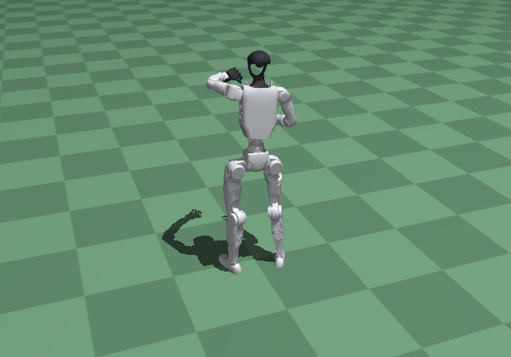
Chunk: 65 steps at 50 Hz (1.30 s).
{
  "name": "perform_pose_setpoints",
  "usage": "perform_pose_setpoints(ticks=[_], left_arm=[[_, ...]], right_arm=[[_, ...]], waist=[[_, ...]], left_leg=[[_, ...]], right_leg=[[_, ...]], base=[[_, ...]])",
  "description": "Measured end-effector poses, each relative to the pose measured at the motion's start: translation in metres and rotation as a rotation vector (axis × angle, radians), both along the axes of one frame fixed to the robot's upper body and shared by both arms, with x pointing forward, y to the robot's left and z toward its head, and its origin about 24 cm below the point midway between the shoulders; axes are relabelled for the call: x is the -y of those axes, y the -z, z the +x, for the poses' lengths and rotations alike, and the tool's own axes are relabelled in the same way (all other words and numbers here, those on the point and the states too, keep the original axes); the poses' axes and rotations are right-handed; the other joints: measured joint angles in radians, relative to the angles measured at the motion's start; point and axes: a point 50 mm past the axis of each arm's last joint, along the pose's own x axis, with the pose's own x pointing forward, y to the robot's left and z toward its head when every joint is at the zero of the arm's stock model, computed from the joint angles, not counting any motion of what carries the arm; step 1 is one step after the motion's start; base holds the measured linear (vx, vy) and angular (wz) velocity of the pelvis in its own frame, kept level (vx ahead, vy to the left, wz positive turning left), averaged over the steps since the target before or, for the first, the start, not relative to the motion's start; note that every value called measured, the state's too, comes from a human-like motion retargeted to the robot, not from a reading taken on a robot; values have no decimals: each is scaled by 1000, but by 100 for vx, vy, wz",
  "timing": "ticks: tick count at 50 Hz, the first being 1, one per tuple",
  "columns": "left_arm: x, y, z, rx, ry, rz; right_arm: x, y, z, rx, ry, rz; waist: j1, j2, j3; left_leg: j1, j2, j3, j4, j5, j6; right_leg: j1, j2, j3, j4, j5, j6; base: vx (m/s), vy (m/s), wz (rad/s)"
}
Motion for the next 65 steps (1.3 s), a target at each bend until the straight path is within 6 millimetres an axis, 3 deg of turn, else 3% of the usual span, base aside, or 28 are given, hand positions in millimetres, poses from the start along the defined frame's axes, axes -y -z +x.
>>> perform_pose_setpoints(ticks=[16,31,35,40,45,50,58,62,65], left_arm=[[-5,-9,1,1,-9,-87],[3,-18,-2,22,15,-85],[-1,-17,2,-87,8,-265],[-20,-6,12,-356,4,-712],[-46,17,15,-625,74,-1206],[-68,49,3,-755,165,-1523],[-80,103,-25,-853,182,-1699],[-81,118,-37,-879,187,-1732],[-81,124,-47,-886,209,-1750]], right_arm=[[12,-6,0,37,58,-3],[-3,-56,26,242,93,40],[-5,-61,29,255,118,60],[-4,-60,27,240,160,86],[-4,-64,19,250,174,118],[-10,-68,17,270,155,69],[-39,-72,46,239,115,-78],[-56,-97,52,328,92,-56],[-62,-120,45,425,58,9]], waist=[[5,-5,-2],[26,-18,-23],[31,-22,-21],[40,-27,-11],[52,-34,3],[71,-46,14],[120,-80,28],[148,-104,40],[169,-124,52]], left_leg=[[5,4,5,2,-3,-1],[2,6,-7,4,-4,5],[3,5,-13,2,-2,6],[6,2,-18,-1,0,8],[10,1,-15,-4,0,10],[10,2,-4,-2,-3,13],[1,5,11,3,-9,20],[-7,4,7,1,-7,24],[-13,3,-2,-5,-3,26]], right_leg=[[3,4,5,1,-2,2],[5,5,-7,6,-8,0],[8,3,-13,6,-10,-2],[13,1,-17,4,-11,-6],[15,1,-13,3,-10,-10],[8,2,-1,4,-9,-11],[-7,6,16,0,-3,-10],[-11,7,12,-8,3,-5],[-11,7,2,-15,6,-1]], base=[[0,0,0],[0,0,0],[0,0,0],[0,0,0],[0,0,0],[0,0,0],[0,0,0],[0,0,0],[0,0,6]])
